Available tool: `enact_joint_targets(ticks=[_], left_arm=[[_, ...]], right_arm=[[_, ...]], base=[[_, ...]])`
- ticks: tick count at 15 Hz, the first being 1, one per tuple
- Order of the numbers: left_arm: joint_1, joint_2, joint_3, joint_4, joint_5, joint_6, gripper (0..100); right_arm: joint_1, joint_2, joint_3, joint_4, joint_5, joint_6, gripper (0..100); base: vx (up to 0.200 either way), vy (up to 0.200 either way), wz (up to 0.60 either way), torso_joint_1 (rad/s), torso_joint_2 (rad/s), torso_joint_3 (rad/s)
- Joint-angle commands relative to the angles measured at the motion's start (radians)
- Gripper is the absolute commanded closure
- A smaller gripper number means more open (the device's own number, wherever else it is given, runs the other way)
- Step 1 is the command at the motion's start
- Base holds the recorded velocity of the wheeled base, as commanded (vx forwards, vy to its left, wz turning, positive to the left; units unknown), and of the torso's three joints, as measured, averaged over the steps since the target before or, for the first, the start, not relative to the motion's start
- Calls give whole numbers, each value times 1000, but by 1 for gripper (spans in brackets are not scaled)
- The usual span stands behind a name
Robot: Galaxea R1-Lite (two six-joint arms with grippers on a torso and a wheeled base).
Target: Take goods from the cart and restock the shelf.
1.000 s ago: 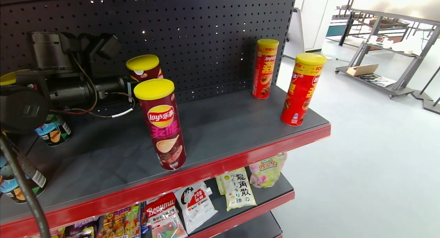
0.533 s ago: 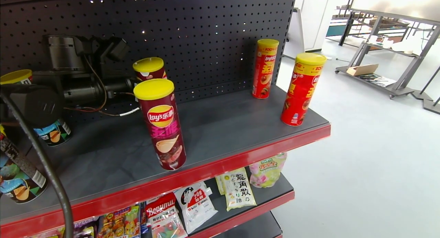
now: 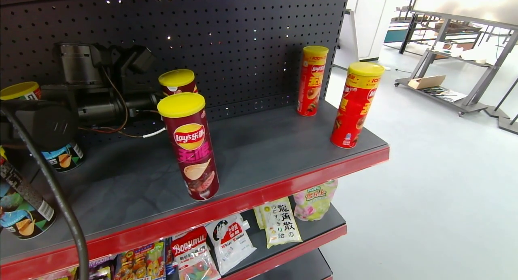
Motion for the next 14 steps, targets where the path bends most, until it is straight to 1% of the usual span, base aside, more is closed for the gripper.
enact_joint_targets(ticks=[1,2,3,8,10,12,13,14], left_arm=[[-1,-4,8,-2,0,2,100],[-1,-4,8,-2,0,4,100],[1,-4,6,-2,0,4,0],[4,-21,23,-2,0,2,0],[15,-64,82,-7,0,7,0],[50,-127,166,-14,-2,28,0],[59,-146,192,-14,-2,30,0],[75,-185,243,-14,-2,30,0]], right_arm=[[0,2,0,0,1,0,0],[0,2,0,0,1,0,0],[0,2,0,0,1,0,0],[0,2,0,0,1,0,0],[0,2,0,0,1,0,0],[0,2,0,0,1,0,0],[0,2,0,0,1,0,0],[0,2,0,0,1,0,0]], base=[[0,0,0,0,0,0],[0,0,0,0,0,0],[0,0,0,0,0,0],[0,0,0,0,0,0],[0,0,0,0,0,0],[0,0,0,0,0,0],[0,0,0,0,0,0],[0,0,0,0,0,0]])
